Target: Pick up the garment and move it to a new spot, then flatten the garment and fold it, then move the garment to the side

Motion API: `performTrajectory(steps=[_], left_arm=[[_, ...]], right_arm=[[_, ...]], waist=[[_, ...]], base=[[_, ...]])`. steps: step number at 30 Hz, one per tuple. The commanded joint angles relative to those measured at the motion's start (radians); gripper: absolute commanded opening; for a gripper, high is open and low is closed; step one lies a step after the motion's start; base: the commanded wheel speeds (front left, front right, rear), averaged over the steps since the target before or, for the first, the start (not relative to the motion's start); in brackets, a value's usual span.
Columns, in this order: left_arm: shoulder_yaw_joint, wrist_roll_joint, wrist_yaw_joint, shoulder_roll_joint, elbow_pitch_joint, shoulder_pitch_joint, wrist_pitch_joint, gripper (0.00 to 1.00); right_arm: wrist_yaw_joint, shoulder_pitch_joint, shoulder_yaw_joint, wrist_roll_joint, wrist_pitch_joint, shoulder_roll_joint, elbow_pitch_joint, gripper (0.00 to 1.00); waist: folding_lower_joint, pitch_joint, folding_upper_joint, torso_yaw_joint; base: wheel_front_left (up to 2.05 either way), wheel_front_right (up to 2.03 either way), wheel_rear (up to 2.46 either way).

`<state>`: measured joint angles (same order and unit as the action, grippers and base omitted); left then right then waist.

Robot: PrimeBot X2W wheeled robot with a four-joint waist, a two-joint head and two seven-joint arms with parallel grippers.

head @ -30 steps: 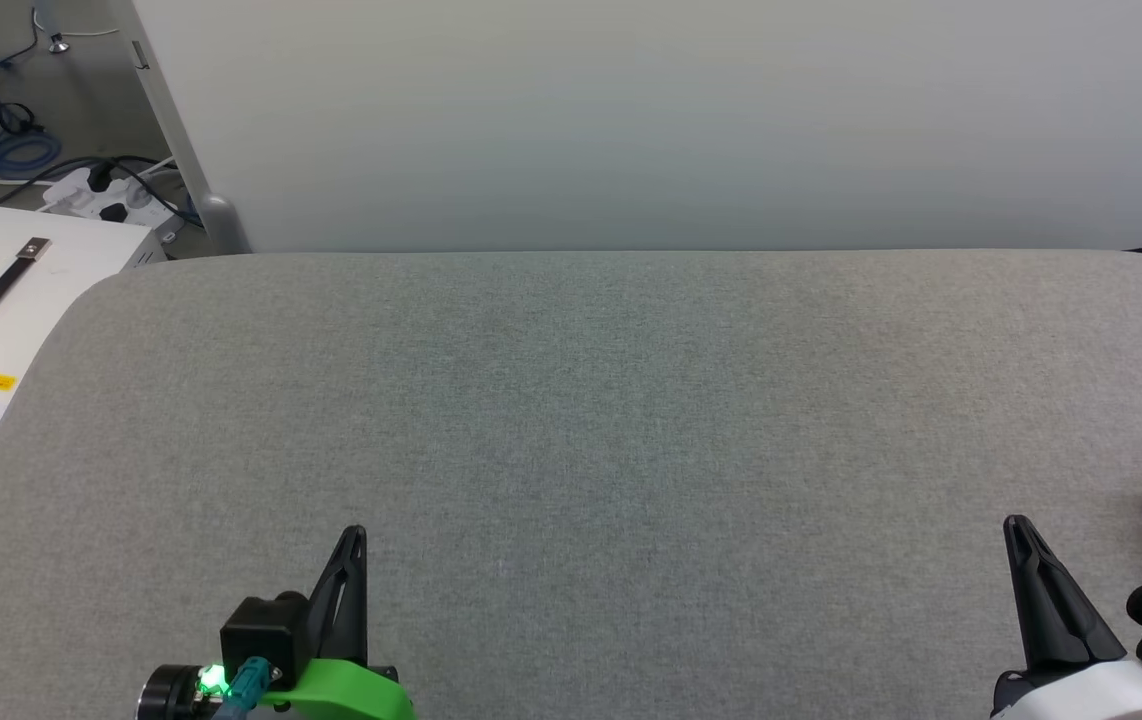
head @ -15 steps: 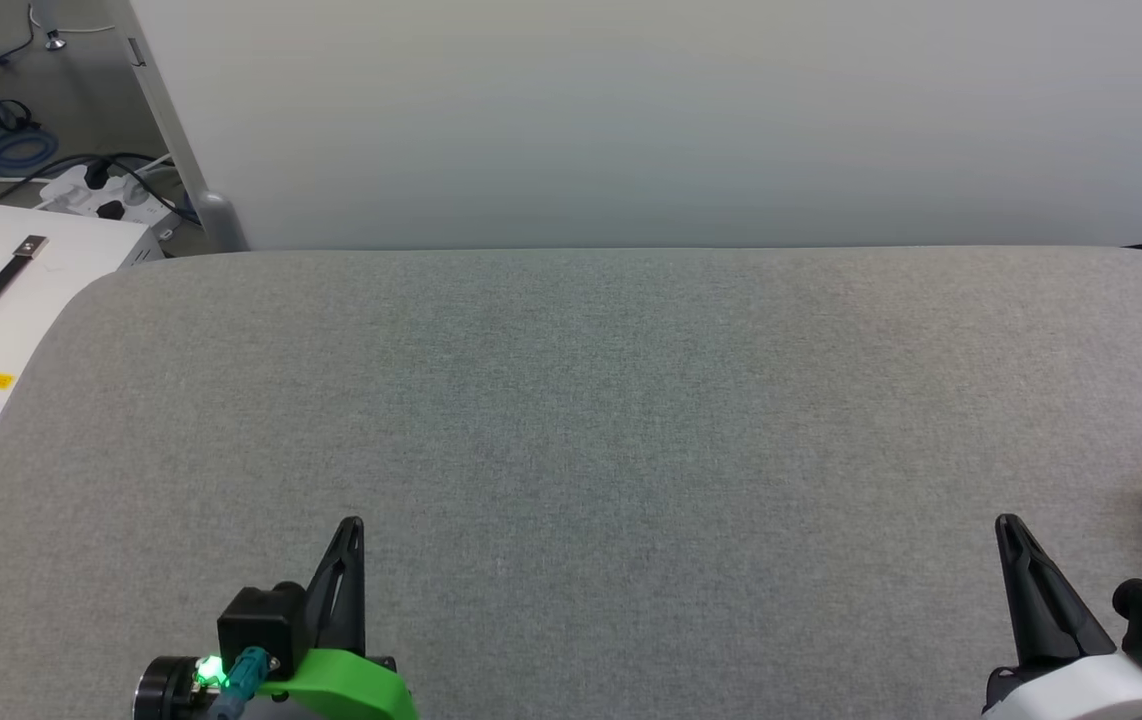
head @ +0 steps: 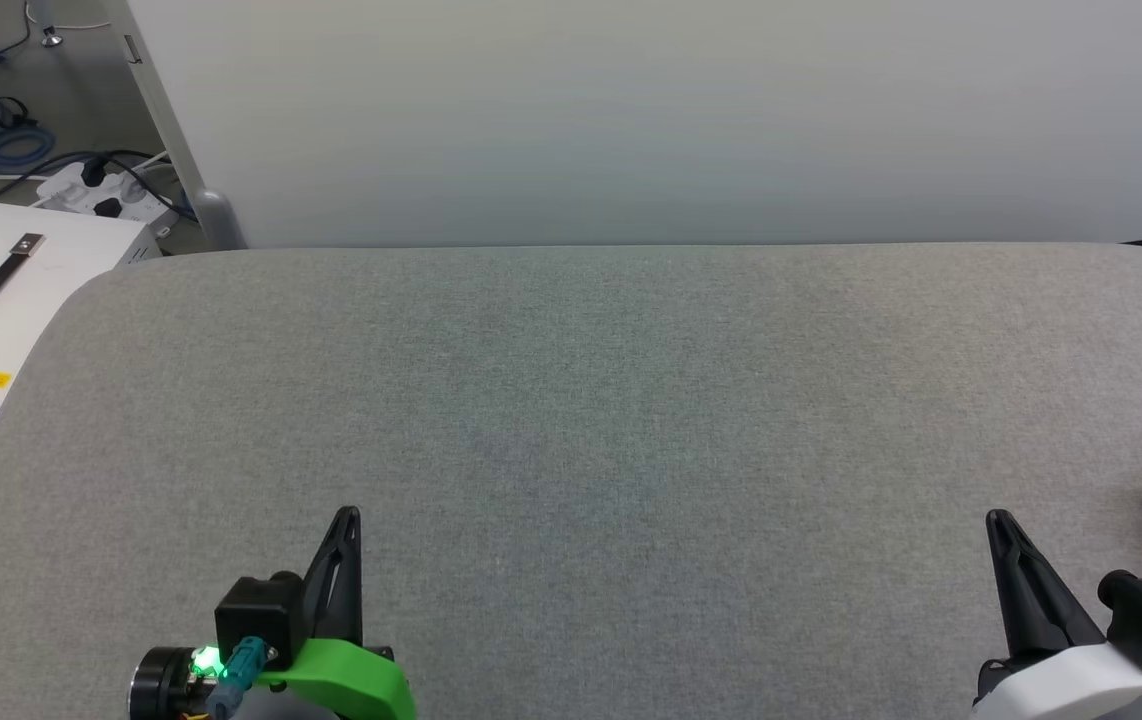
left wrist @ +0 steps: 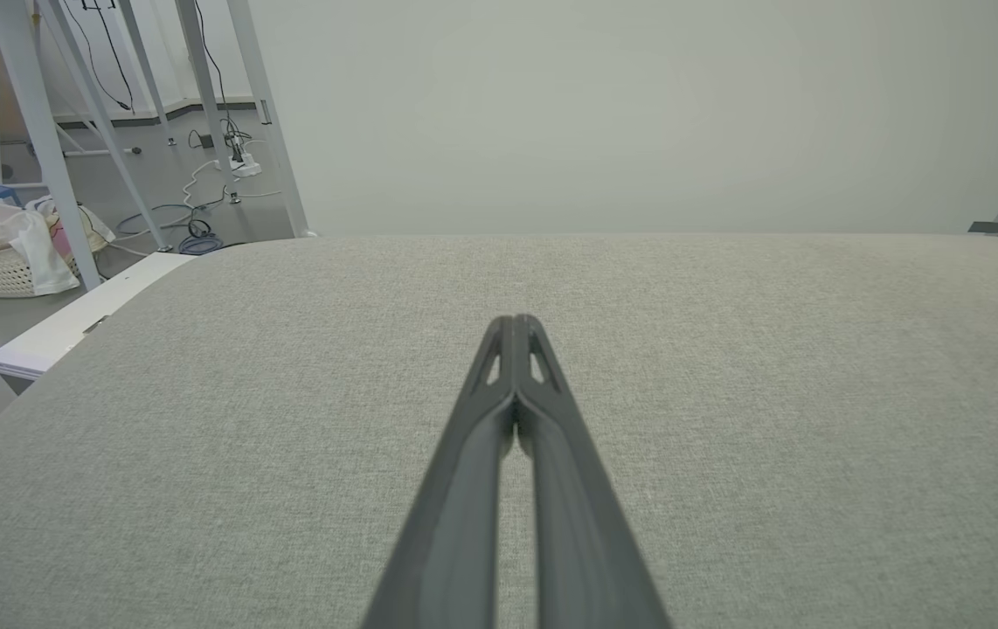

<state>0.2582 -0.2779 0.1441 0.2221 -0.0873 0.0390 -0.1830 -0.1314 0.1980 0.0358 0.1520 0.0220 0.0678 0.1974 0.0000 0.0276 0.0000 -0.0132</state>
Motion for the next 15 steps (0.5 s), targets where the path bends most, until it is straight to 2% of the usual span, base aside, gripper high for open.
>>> performTrajectory(steps=[1,15], left_arm=[[-0.009,0.018,-0.007,-0.009,0.004,-0.011,0.006,0.00],[-0.048,0.058,-0.028,-0.034,0.017,-0.015,0.034,0.00]], right_arm=[[0.000,-0.025,-0.001,-0.011,-0.005,-0.003,-0.008,0.00],[0.000,-0.052,-0.006,-0.032,-0.007,-0.006,-0.037,0.00]], waist=[[0.0000,0.000,0.0000,0.000],[0.0000,-0.005,0.0000,0.002]], base=[[0.00,0.00,0.00],[0.00,0.00,0.00]])
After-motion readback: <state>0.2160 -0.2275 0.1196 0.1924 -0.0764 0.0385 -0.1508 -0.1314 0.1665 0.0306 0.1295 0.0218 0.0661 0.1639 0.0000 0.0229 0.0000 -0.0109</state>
